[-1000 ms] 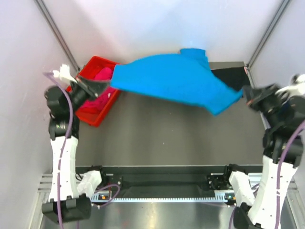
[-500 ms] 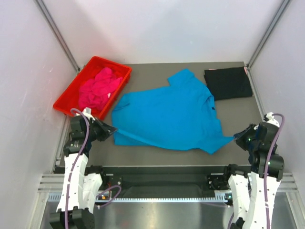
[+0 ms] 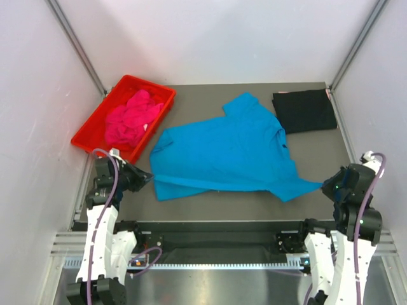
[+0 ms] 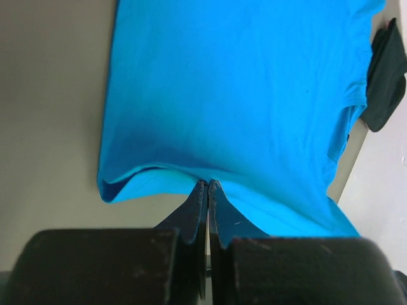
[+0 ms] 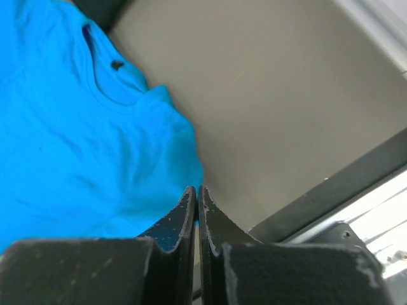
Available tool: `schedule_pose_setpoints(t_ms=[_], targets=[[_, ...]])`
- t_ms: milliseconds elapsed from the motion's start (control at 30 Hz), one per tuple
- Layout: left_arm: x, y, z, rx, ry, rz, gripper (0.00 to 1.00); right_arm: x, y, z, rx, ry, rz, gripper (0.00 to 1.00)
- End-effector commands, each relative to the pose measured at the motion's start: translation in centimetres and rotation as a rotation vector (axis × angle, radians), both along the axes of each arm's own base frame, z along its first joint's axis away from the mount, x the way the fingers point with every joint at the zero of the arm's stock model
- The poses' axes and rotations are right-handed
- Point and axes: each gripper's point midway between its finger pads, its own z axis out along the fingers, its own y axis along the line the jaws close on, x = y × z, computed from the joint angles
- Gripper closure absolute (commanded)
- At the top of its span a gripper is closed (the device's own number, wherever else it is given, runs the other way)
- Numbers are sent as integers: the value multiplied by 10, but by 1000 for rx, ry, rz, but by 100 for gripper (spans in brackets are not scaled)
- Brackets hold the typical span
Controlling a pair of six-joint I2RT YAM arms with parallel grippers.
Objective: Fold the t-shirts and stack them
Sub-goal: Fold the tshirt
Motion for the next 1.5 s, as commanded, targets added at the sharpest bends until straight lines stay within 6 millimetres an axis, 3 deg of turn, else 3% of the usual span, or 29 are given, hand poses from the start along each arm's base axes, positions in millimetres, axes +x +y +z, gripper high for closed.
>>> schedule_pose_setpoints(t_ms=[0,133,267,500,667,733,1033,1167,1300,1400,1467], targets=[[2,0,-6,-39,30,49,100,30,7,-19,49,28,65,100],[6,20,-14,33,59,147,100,54,7,-45,71,134,106,100],[7,31,-18,60,84,215,100,78,7,-54,92,168,115,100],[15,50,-31,121,119,303,100,123,12,-46,22,194,139,100],[30,53,-37,139,108,288,100,155,34,-30,-111,236,236,100],[36,53,-39,142,95,283,100,174,44,-24,-138,235,275,100],[49,58,-56,167,154,271,100,248,49,-22,-269,271,378,100],[56,58,-64,175,176,248,100,279,79,-39,-232,280,543,98],[62,55,-68,186,194,219,100,292,107,-55,-246,302,682,97],[64,52,-71,205,209,205,100,298,119,-63,-269,317,733,97],[65,53,-74,221,223,206,100,306,114,-65,-298,329,706,98]])
